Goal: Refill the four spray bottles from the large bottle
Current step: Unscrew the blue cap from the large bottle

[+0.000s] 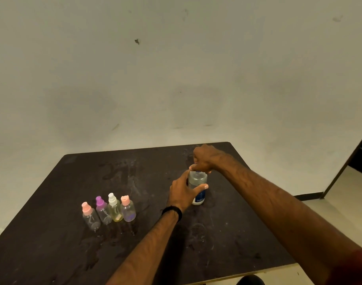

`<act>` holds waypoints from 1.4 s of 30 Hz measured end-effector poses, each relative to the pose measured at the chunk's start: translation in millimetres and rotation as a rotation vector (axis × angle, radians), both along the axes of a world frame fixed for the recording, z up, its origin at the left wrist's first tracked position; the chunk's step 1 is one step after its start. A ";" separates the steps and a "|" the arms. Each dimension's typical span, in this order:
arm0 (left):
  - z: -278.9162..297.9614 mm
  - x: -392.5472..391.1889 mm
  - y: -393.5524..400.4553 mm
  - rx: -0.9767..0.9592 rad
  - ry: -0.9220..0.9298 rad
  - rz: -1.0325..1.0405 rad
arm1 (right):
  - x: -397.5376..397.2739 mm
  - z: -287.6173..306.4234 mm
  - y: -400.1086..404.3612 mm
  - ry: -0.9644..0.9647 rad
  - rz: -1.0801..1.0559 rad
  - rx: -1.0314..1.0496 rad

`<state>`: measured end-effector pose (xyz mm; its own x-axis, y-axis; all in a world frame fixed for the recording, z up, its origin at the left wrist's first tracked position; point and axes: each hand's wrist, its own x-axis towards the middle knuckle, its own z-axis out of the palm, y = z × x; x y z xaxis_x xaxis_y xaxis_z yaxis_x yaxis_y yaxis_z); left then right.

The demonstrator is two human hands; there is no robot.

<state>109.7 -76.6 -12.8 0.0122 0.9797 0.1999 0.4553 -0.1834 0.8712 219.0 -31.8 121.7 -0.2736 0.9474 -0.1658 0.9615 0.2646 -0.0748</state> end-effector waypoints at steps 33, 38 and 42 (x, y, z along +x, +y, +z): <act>-16.0 3.8 -5.7 -0.043 0.012 0.031 | 173.3 -132.8 -39.9 0.096 -0.331 -0.161; -17.2 3.3 -4.8 -0.047 0.003 0.028 | 175.1 -138.1 -37.5 0.071 -0.338 -0.148; -12.2 3.8 -5.2 -0.063 -0.017 0.020 | 173.4 -133.3 -39.6 0.047 -0.338 -0.130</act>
<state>113.5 -81.7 -25.1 -0.0106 0.9904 0.1377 0.4438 -0.1188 0.8882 392.4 -71.4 -11.6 0.0412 0.9574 -0.2858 0.9876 -0.0823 -0.1336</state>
